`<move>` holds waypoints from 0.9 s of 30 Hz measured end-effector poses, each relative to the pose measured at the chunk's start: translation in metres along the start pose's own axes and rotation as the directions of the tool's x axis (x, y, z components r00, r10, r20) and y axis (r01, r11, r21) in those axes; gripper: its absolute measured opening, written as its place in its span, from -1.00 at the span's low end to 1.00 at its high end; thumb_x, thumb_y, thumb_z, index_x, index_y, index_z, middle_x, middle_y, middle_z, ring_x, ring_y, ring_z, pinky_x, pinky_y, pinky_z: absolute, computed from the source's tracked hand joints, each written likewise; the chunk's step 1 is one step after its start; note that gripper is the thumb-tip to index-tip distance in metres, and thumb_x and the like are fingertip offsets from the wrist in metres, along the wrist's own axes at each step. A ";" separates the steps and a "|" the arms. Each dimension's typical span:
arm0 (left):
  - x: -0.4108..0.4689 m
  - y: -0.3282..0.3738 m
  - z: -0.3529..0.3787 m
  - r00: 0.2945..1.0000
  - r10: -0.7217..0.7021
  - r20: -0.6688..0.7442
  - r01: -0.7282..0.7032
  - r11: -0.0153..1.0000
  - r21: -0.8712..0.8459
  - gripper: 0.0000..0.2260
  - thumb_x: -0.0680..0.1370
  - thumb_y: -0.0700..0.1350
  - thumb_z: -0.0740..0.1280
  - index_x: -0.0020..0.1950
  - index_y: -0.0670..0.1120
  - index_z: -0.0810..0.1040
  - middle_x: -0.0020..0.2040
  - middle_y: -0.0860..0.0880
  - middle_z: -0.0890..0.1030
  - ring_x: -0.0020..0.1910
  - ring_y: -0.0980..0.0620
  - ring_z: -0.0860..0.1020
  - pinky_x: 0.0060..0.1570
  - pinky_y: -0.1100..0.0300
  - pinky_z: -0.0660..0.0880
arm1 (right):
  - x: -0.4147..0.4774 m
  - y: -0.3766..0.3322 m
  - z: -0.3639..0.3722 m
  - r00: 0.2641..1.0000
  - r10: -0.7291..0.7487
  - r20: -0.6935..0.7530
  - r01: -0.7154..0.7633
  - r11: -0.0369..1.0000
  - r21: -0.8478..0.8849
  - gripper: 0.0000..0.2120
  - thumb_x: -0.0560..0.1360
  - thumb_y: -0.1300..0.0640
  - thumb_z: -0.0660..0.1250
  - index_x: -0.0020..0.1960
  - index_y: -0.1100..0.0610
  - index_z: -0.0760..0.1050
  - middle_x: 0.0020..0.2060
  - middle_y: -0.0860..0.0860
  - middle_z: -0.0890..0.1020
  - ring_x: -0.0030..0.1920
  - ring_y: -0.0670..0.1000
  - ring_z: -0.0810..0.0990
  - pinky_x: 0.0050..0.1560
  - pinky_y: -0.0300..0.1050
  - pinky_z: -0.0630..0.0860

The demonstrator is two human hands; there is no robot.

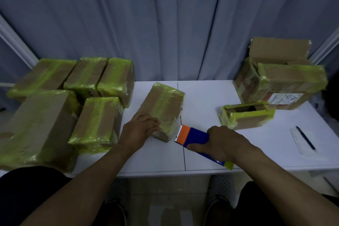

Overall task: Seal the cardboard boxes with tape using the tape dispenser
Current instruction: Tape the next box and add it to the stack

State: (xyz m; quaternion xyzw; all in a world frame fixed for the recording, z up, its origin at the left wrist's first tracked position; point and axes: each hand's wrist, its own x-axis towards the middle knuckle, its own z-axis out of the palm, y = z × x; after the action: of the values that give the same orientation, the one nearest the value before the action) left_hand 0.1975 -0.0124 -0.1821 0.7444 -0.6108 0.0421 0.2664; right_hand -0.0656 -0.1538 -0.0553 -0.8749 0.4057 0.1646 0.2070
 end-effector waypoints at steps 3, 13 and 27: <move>0.003 0.013 -0.007 0.999 -0.031 0.012 0.029 0.990 0.140 -0.80 0.60 0.05 0.23 0.11 0.08 0.60 0.05 0.05 0.61 0.13 -0.01 0.45 -0.11 0.07 0.59 | 0.001 0.002 0.000 1.000 0.003 -0.004 -0.003 1.000 0.000 -0.28 0.32 -0.60 0.29 0.00 0.05 0.42 -0.19 -0.04 0.52 -0.11 0.02 0.62 -0.03 -0.06 0.61; 0.000 0.022 0.000 0.956 -0.136 0.259 0.097 0.983 0.157 -0.53 0.54 0.12 0.38 0.41 0.01 0.47 0.34 -0.18 0.51 0.32 -0.24 0.48 0.32 -0.02 0.34 | 0.002 0.003 0.003 1.000 0.000 -0.018 -0.001 0.999 -0.039 -0.28 0.32 -0.59 0.29 0.03 0.05 0.42 -0.17 -0.03 0.50 -0.11 0.03 0.62 -0.03 -0.06 0.59; 0.006 0.028 -0.010 0.933 -0.190 0.306 0.139 0.974 0.180 -0.54 0.59 0.39 -0.07 0.39 0.38 0.41 0.33 -0.07 0.41 0.37 -0.17 0.30 0.26 -0.05 0.47 | -0.005 0.029 0.008 1.000 0.027 -0.012 -0.027 0.999 0.037 -0.24 0.27 -0.62 0.30 0.03 0.05 0.45 -0.17 -0.04 0.53 -0.11 0.02 0.62 -0.01 -0.02 0.63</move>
State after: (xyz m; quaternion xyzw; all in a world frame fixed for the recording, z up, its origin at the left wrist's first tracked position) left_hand 0.1756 -0.0168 -0.1617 0.8084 -0.5762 -0.0551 0.1073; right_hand -0.0920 -0.1634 -0.0663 -0.8664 0.4217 0.1545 0.2183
